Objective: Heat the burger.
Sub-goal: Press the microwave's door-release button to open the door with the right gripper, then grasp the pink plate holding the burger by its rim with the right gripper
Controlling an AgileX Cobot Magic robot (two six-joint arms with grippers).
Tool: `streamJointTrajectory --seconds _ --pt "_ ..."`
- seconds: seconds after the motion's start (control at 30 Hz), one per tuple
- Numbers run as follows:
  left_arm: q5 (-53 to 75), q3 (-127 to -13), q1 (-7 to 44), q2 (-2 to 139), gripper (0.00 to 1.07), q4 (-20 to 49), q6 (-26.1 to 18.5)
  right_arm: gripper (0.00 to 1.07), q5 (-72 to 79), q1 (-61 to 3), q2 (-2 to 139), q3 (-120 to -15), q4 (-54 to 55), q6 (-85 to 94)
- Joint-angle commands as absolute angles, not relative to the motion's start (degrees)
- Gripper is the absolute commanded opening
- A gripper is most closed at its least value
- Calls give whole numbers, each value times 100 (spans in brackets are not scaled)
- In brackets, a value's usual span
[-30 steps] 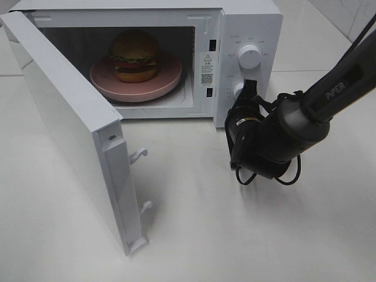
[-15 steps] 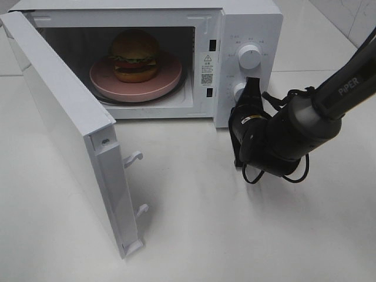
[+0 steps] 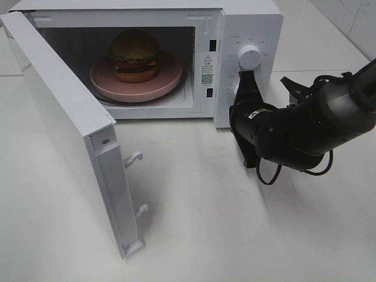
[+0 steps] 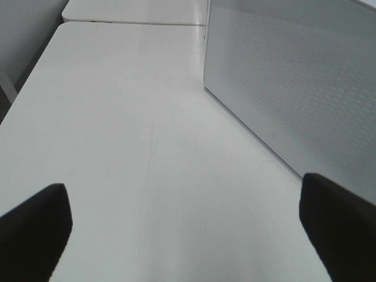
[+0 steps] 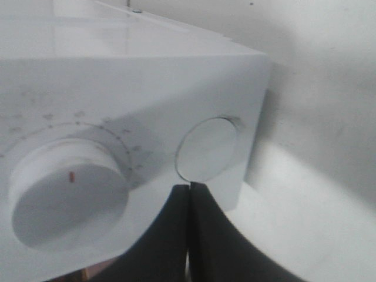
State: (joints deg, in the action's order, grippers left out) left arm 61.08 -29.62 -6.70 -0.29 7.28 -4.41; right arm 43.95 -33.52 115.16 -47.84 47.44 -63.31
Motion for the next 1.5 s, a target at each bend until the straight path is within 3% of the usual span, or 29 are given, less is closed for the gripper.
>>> streamJointTrajectory --seconds 0.03,0.47,1.0,1.3,1.5 --pt "6125 -2956 -688 -138 98 756 -413 0 4085 -3352 11322 -4670 4687 -5896" --pt "6125 -2956 -688 -138 98 756 -413 0 2527 -3140 10365 -4200 4429 -3094" --pt "6125 -2956 -688 -138 98 756 -413 1 -1851 -2727 8950 -4589 1203 -1003" --pt "6125 -2956 -688 -138 98 756 -413 3 -3254 -2727 8732 -4847 1112 476" --pt "6125 -2956 -688 -138 98 756 -413 4 -4228 -2727 8663 -5128 1071 2687"
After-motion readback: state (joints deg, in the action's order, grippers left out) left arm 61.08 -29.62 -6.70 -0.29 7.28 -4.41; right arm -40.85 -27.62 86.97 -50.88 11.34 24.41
